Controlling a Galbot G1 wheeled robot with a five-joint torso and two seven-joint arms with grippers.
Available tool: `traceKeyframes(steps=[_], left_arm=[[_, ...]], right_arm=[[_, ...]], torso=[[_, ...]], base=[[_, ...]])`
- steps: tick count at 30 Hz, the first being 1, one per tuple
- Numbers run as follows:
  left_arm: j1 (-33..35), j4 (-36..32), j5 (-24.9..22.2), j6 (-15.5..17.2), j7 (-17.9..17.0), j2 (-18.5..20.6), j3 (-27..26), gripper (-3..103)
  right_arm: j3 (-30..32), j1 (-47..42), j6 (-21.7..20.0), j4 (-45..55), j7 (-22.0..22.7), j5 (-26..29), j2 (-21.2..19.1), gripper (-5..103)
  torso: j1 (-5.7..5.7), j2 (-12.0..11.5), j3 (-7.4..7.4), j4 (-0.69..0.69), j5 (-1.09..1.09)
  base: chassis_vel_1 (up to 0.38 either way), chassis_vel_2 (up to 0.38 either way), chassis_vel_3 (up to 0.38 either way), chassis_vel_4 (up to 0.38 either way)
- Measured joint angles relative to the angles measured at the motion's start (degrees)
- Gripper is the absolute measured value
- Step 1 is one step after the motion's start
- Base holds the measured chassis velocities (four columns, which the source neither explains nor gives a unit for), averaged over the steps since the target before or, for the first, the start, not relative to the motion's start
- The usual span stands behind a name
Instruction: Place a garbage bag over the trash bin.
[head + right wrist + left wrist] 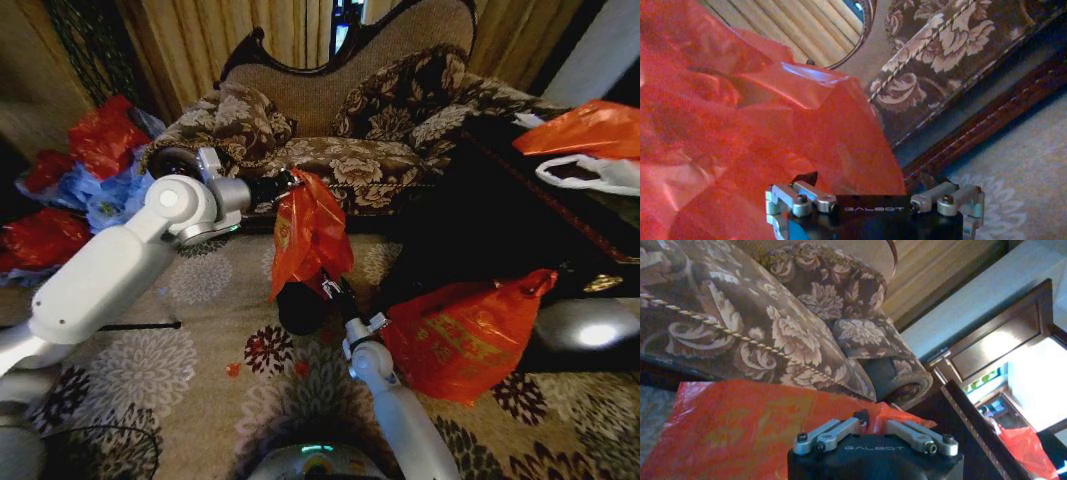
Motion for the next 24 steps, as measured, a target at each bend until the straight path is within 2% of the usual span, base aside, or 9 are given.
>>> traceKeyframes(steps=[14, 24], left_arm=[[2.4, -1.6, -0.6, 0.4, 1.4, 3.8, -2.2, 0], [2.9, -2.3, -0.5, 0.5, 2.4, 4.6, -2.4, 0]], right_arm=[[0.5, 0.1, -0.2, 1.3, 0.3, 0.2, -0.9, 100], [-0.9, 0.8, -1.5, 4.8, 0.0, 4.2, -0.3, 100]], torso=[[0.00, 0.0, 0.00, 0.00, 0.00], [0.00, 0.0, 0.00, 0.00, 0.00]], base=[[0.000, 0.000, 0.000, 0.000], [0.000, 0.000, 0.000, 0.000]])
